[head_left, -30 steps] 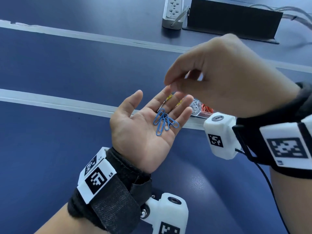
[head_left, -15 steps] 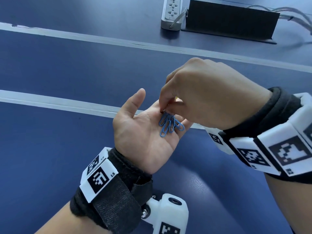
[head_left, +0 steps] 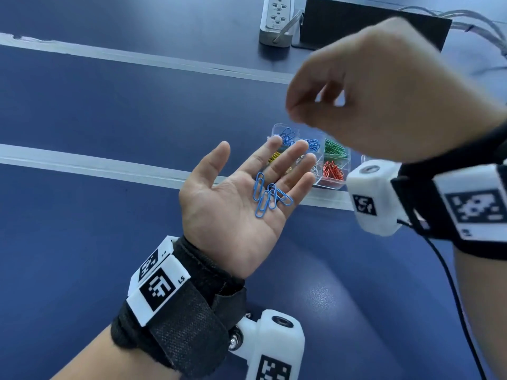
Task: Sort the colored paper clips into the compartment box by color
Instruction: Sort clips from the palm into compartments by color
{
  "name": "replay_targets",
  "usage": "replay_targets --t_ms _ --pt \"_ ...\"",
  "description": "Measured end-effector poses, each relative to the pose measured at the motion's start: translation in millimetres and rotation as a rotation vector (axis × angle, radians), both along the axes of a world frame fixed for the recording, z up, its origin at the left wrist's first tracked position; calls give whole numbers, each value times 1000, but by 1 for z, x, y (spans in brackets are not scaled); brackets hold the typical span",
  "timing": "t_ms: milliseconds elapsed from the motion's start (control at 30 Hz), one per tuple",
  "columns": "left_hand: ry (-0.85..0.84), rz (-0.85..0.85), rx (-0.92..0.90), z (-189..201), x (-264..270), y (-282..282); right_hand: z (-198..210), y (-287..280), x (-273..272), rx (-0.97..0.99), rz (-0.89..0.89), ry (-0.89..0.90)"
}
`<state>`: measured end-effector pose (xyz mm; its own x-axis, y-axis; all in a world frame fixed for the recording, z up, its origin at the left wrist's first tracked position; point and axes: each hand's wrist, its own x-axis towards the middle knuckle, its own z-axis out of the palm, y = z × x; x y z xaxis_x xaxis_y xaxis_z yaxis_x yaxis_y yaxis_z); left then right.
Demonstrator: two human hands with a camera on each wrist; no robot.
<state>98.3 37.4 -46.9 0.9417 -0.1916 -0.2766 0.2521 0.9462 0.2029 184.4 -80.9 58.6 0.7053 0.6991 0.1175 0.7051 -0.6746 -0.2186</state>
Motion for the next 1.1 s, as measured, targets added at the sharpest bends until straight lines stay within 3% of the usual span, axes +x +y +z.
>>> replay_targets --t_ms 133,333,533,733,867,1100 --pt "31 26 38 -3 0 1 -5 -11 21 -69 -167 86" --pt "67 78 44 -3 0 0 -20 -3 18 -185 -208 259" --pt "94 70 44 -4 1 1 -27 -2 14 -202 -213 275" --pt "94 58 39 -1 1 1 -8 -3 1 12 -111 178" --pt "50 53 38 6 -1 0 -5 7 -26 -102 -68 326" --pt "-15 1 -113 5 -6 4 -24 25 -48 -178 -133 349"
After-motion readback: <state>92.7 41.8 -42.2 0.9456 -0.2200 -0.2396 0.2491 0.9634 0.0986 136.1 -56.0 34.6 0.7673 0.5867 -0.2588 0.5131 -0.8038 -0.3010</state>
